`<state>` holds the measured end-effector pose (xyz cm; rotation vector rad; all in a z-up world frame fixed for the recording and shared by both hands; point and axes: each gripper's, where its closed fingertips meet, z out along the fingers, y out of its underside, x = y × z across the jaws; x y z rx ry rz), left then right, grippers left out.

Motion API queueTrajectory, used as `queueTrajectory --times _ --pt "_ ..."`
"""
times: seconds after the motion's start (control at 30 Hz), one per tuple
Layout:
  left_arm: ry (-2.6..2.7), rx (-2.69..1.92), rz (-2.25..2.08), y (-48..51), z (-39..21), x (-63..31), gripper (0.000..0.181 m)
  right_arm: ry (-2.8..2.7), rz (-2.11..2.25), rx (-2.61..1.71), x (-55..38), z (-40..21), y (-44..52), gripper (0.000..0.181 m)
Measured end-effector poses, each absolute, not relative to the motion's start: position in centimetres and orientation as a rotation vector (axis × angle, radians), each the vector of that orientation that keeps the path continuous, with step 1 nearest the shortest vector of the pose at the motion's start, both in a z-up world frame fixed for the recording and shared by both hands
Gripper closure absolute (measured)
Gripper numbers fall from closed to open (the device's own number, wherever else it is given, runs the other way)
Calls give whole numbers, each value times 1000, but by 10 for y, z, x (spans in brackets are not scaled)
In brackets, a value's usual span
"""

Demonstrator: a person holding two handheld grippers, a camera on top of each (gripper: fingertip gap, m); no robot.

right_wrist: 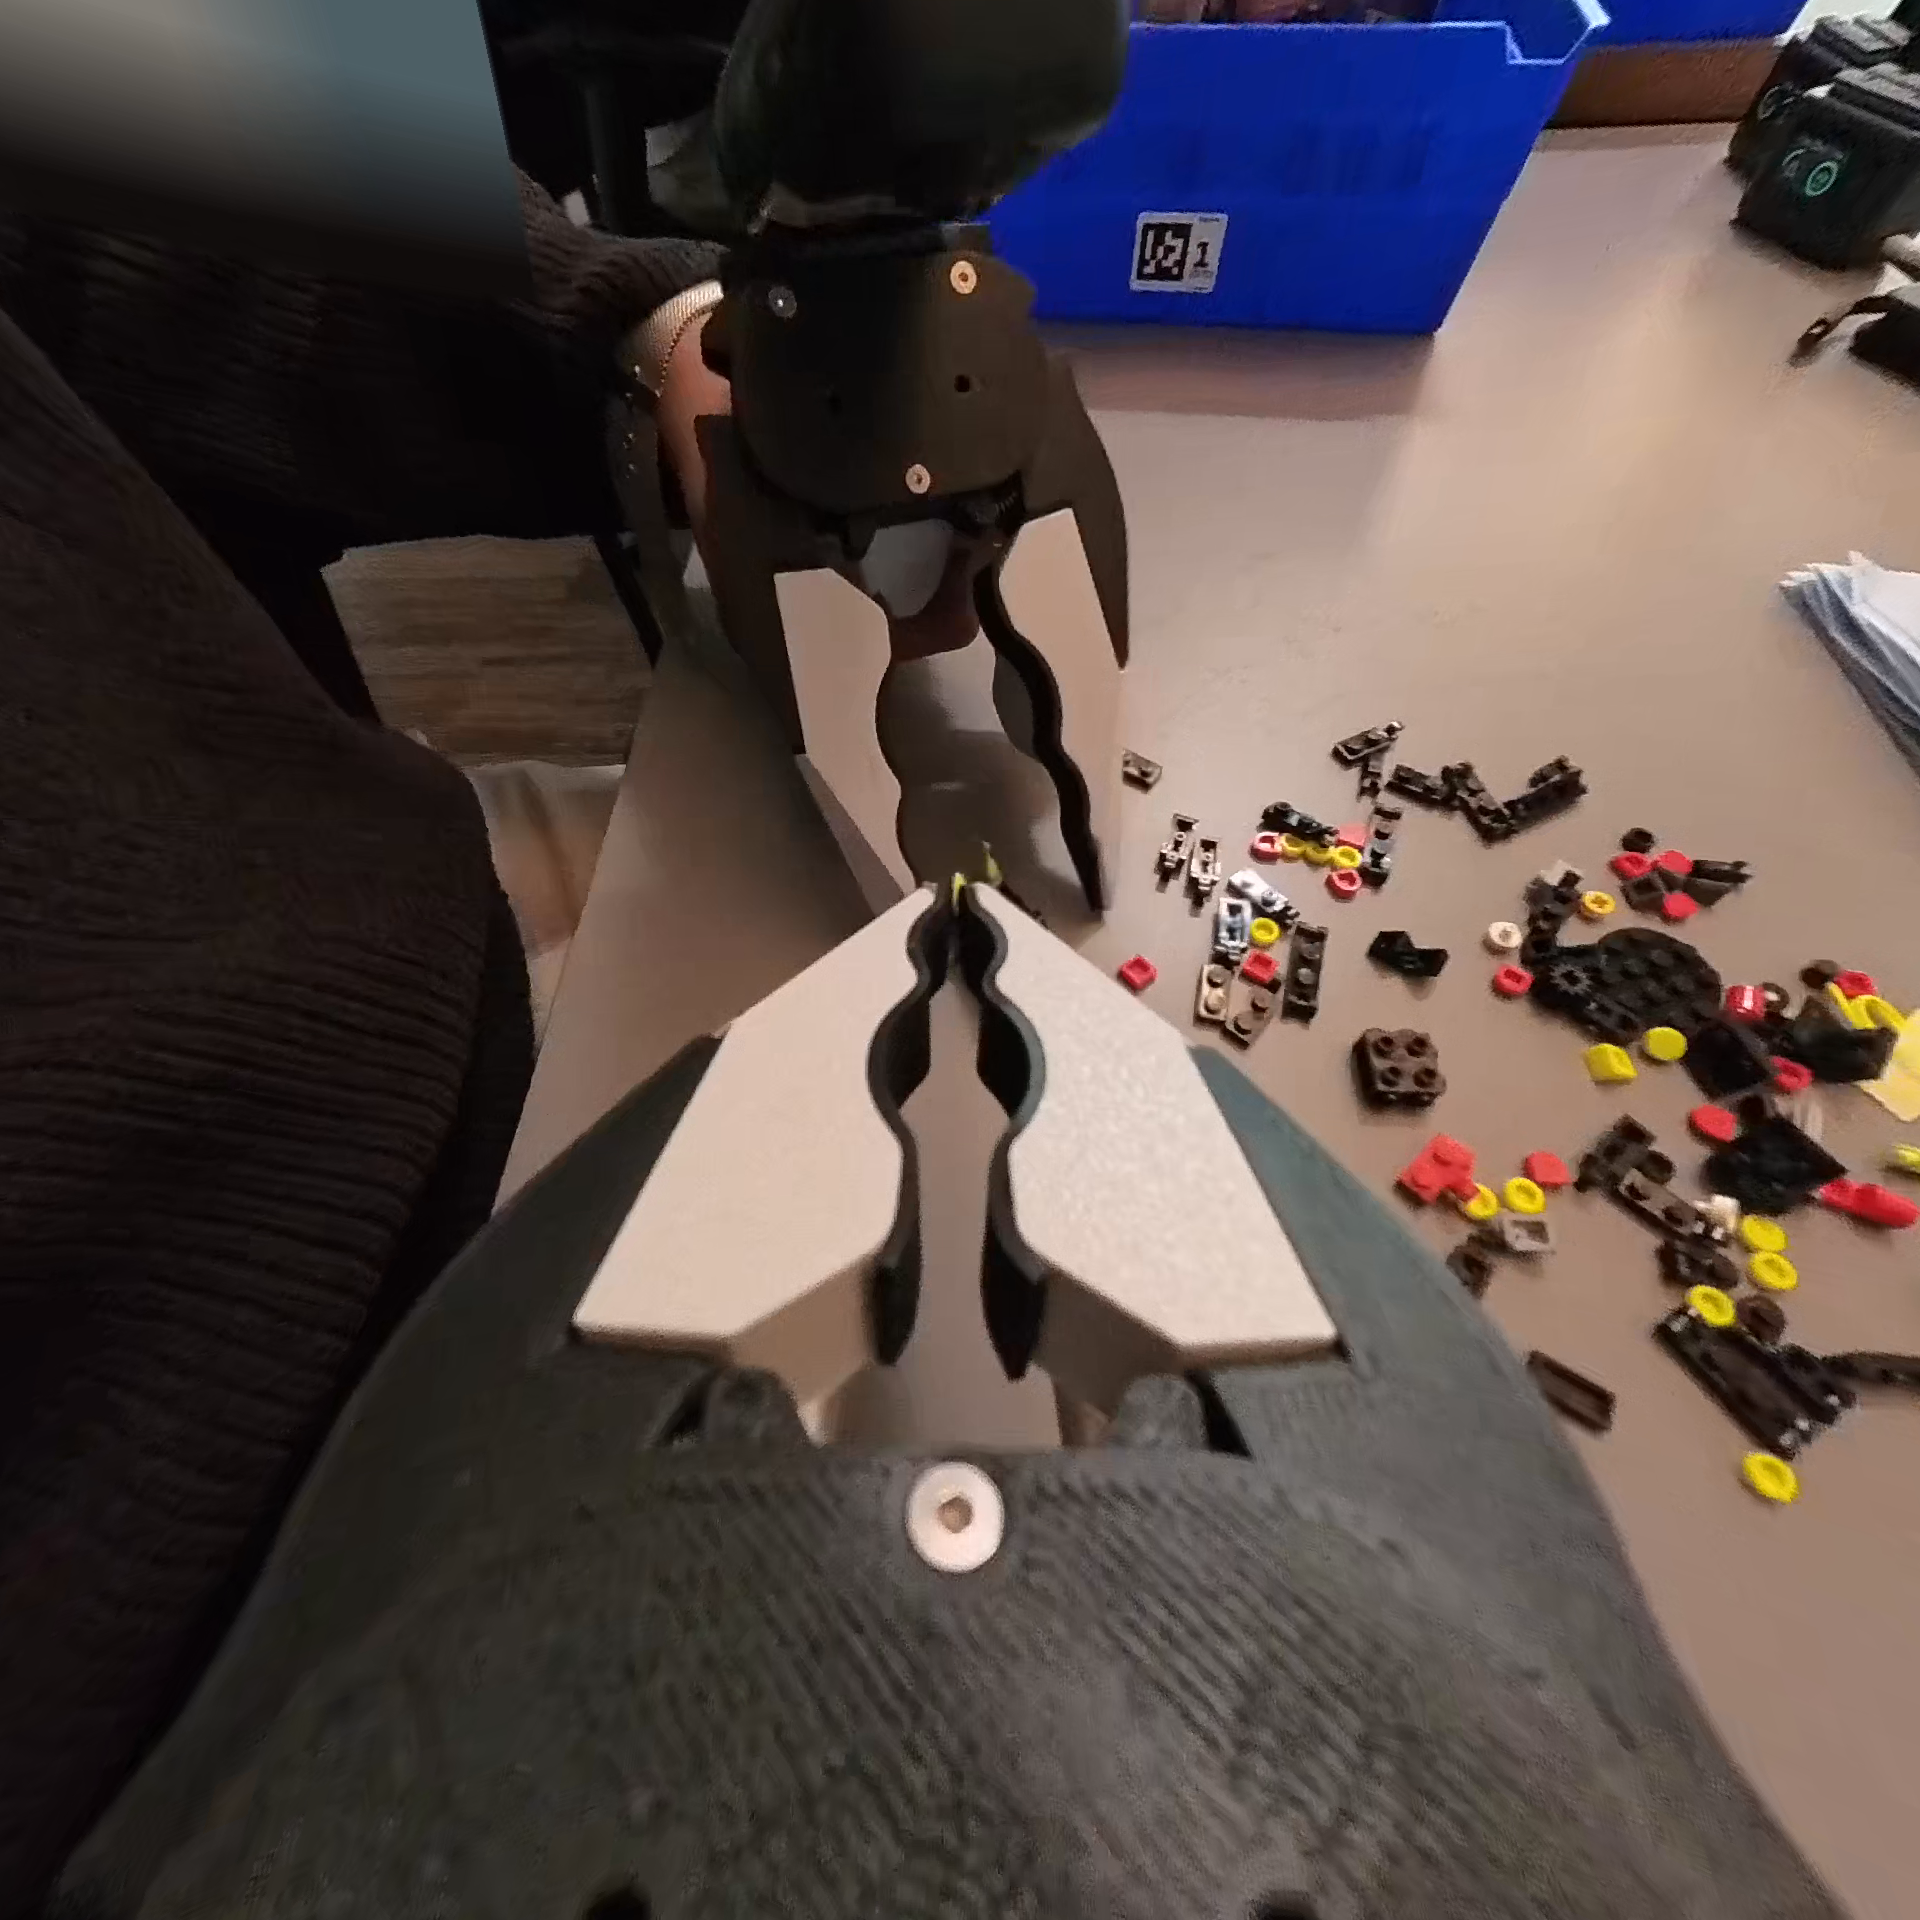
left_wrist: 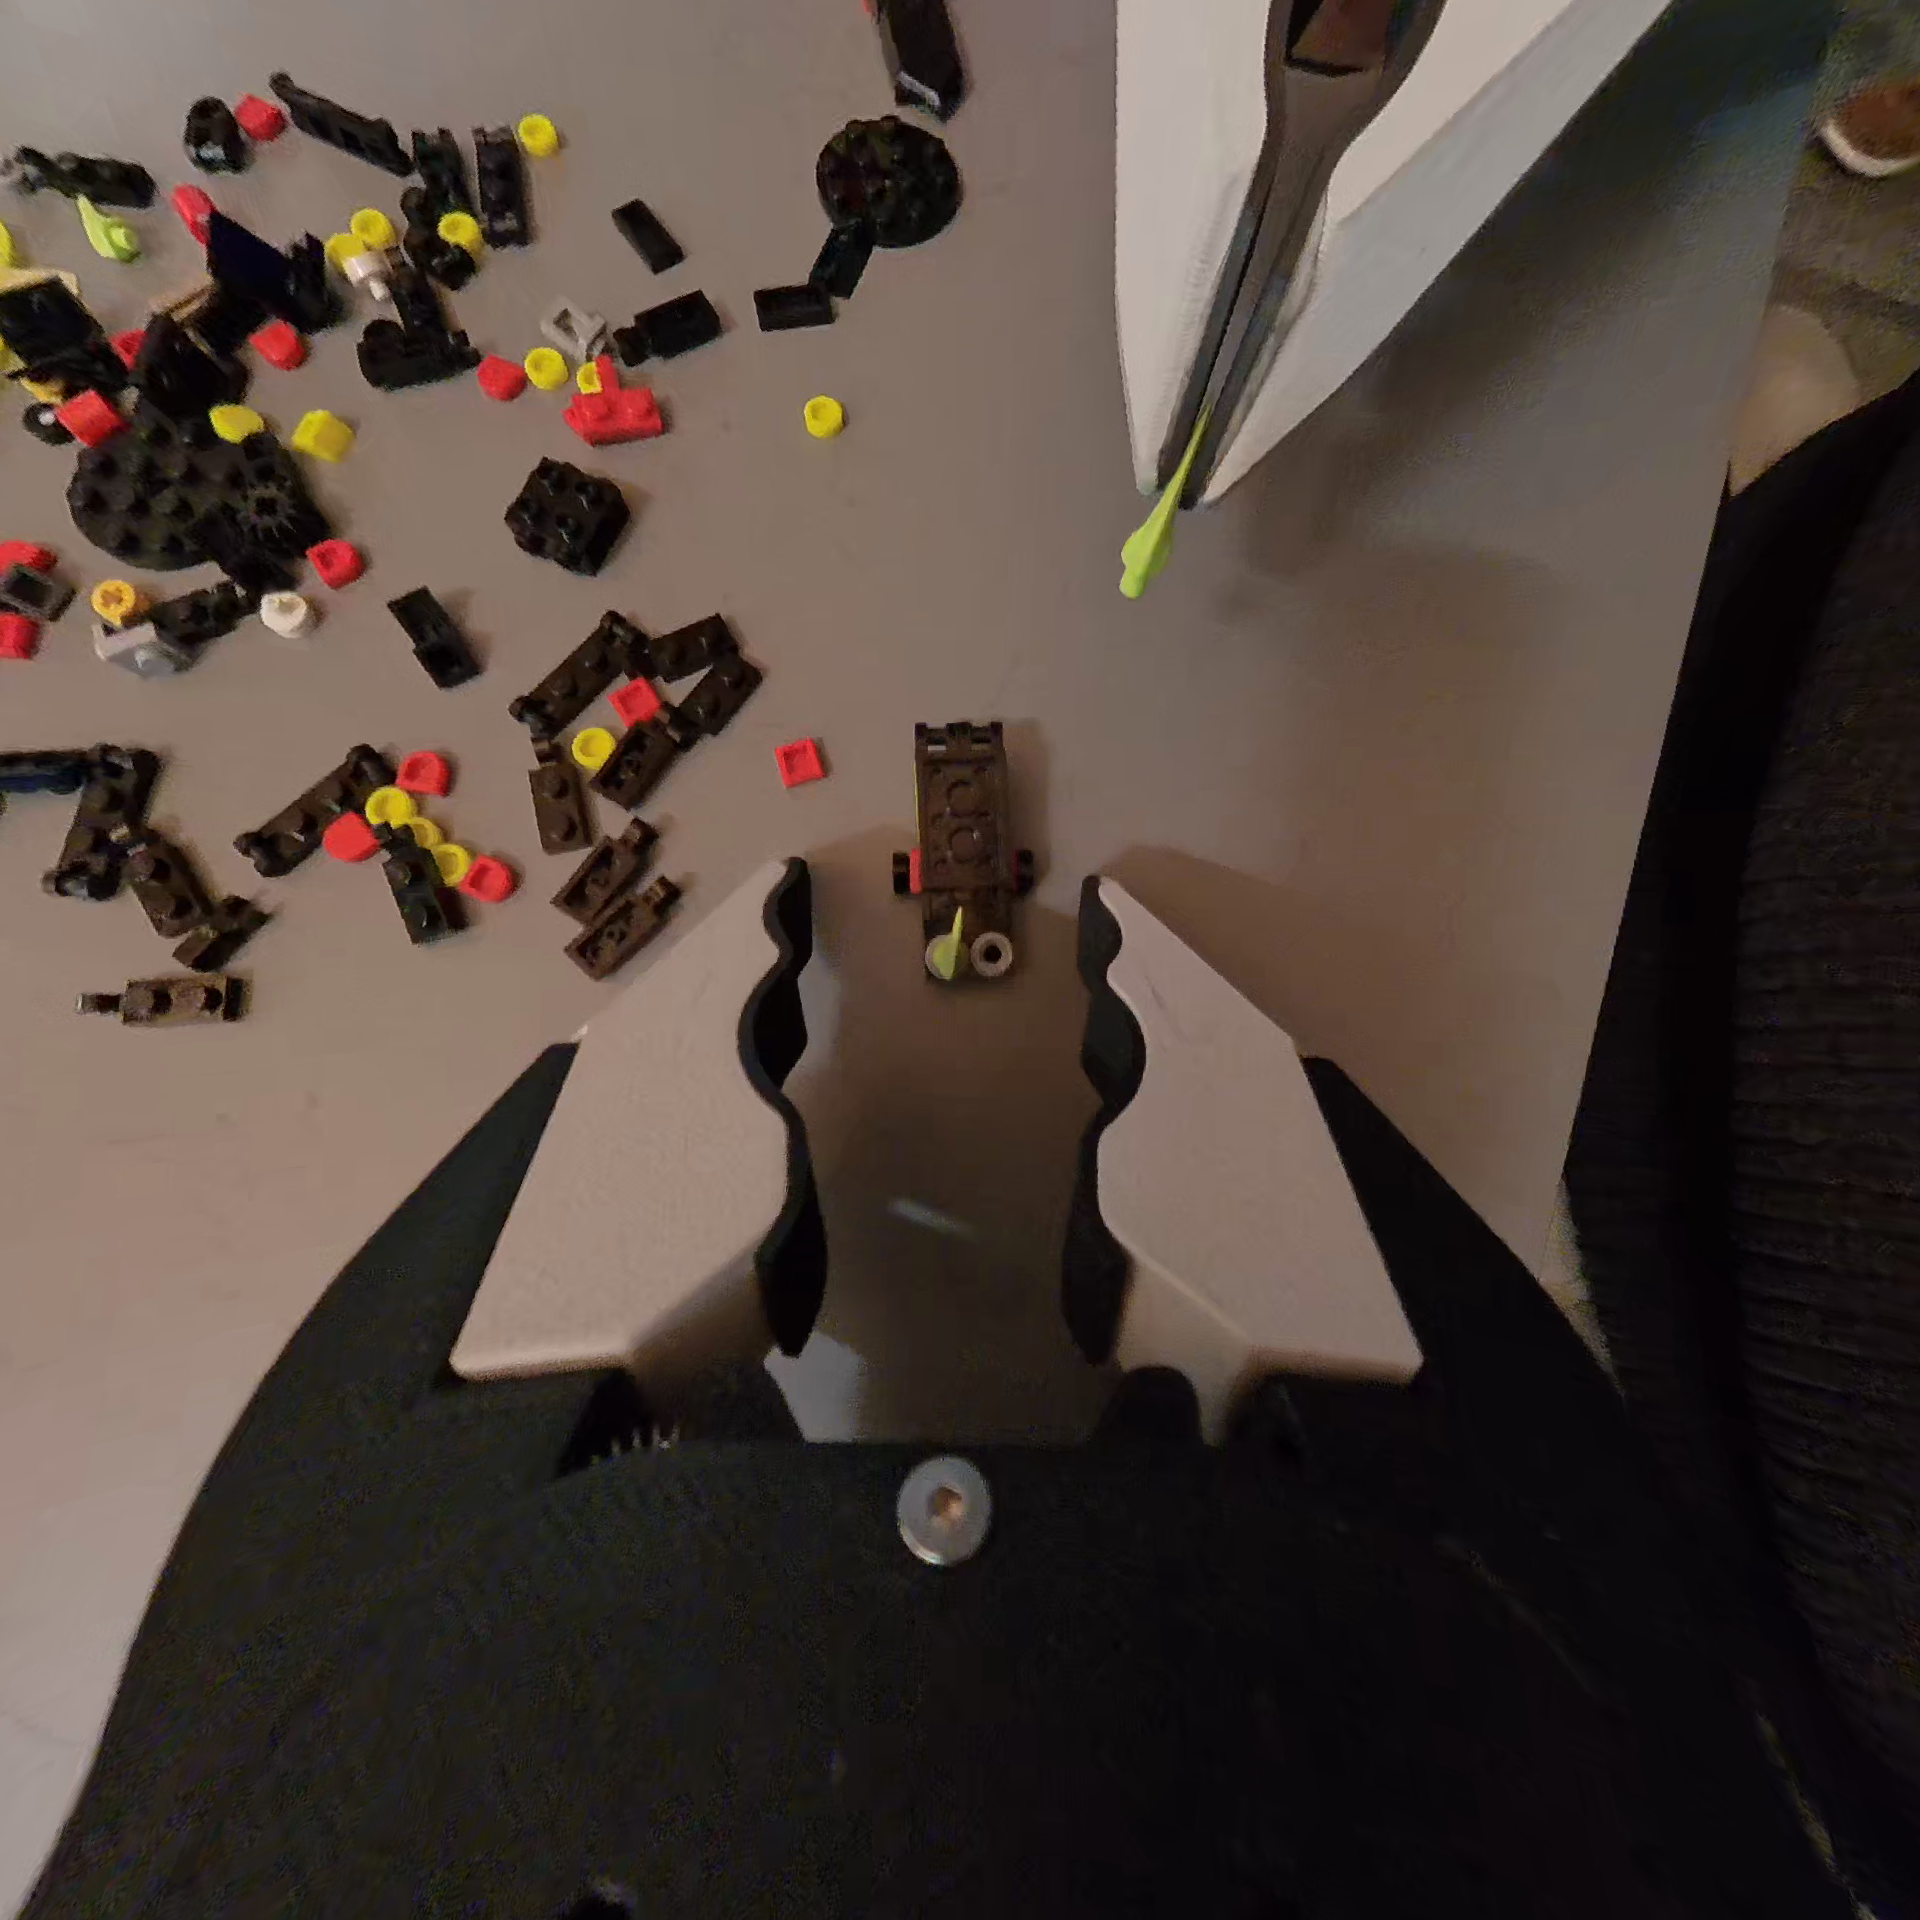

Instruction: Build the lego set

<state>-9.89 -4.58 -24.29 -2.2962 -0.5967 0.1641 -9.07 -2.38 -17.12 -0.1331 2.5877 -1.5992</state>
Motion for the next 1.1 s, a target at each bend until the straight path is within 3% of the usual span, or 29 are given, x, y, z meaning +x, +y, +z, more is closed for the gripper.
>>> queueTrajectory --times 0.2,0.5,1.1 --pt "-683 -2263 188 -52 -243 -94 131 2558 -1542 -219 -84 -178 -41 181" --pt "-776 -2206 182 -57 -241 -94 165 2666 -1411 -356 -85 -201 -59 181" --pt "-701 -2089 132 -50 -222 -89 167 2605 -1405 -293 -87 -200 -54 181"
